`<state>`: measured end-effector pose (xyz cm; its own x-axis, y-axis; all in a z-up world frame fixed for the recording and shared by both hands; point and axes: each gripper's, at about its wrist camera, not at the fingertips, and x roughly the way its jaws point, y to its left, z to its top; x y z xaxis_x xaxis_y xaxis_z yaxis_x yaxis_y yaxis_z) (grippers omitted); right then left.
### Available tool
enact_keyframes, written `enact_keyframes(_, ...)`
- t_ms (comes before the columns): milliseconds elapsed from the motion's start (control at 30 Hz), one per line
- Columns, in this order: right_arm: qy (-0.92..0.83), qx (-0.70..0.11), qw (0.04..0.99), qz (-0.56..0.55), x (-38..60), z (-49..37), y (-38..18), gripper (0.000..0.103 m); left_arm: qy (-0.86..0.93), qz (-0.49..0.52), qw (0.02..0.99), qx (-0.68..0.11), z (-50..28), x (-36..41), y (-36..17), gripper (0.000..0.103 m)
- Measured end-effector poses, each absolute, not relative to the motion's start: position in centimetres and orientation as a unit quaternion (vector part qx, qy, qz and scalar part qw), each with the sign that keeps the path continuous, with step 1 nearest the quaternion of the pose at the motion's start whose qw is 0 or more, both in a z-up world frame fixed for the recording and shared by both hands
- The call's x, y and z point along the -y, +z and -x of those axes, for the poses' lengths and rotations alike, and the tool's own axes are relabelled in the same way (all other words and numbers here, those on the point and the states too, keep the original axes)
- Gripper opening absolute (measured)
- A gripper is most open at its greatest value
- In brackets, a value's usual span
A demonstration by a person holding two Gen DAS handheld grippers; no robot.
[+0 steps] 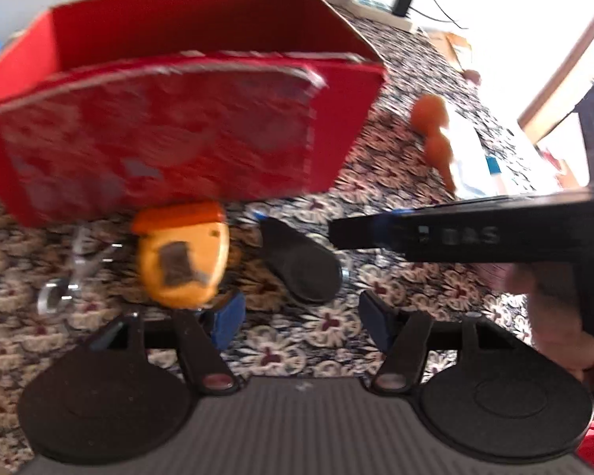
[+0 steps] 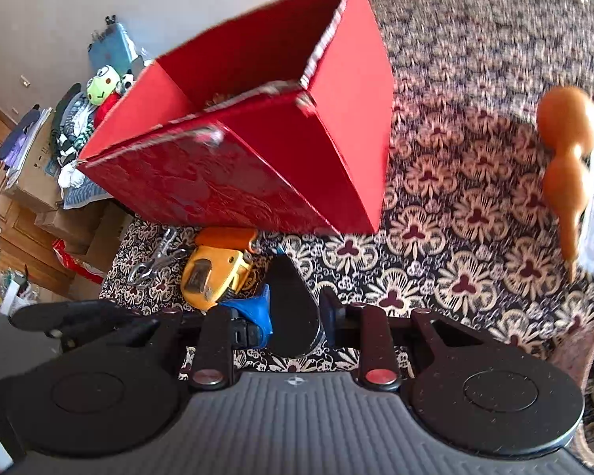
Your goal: Organize rigid objects
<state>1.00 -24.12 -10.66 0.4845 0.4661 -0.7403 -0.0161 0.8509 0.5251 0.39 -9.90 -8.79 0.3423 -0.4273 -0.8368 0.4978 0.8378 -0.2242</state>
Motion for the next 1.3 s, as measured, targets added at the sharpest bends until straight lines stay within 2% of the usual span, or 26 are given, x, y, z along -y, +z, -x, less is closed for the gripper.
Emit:
enact_keyframes(400, 0.159, -0.521, 0.791, -0.280, 24.3, -2.4, -13.5, 0.011, -0.305, -0.033, 0.796, -0.521, -2.2, 12.0, -11.9, 0.067)
enact_keyframes(1000, 0.177, -0.512, 0.790, -0.288, 23.2, -3.3, -13.7, 0.011, -0.289, -0.079, 0.823, -0.483, -3.8, 12.3, -12.6, 0.069)
enact_keyframes(1100, 0.170, -0.510, 0.788, -0.300, 23.4, -3.2, -14.0, 0.010, -0.289, -0.087, 0.826, -0.477, -3.7, 12.3, -12.7, 0.061)
enact_keyframes(1200, 0.163, -0.510, 0.787, -0.307, 24.0, -2.7, -14.1, 0.009, -0.289, -0.102, 0.826, -0.473, -3.5, 12.3, -12.6, 0.048)
enact_keyframes(1300, 0.160, -0.507, 0.786, -0.315, 24.4, -1.9, -13.9, 0.009, -0.299, -0.091, 0.819, -0.481, -3.7, 11.9, -12.4, 0.046)
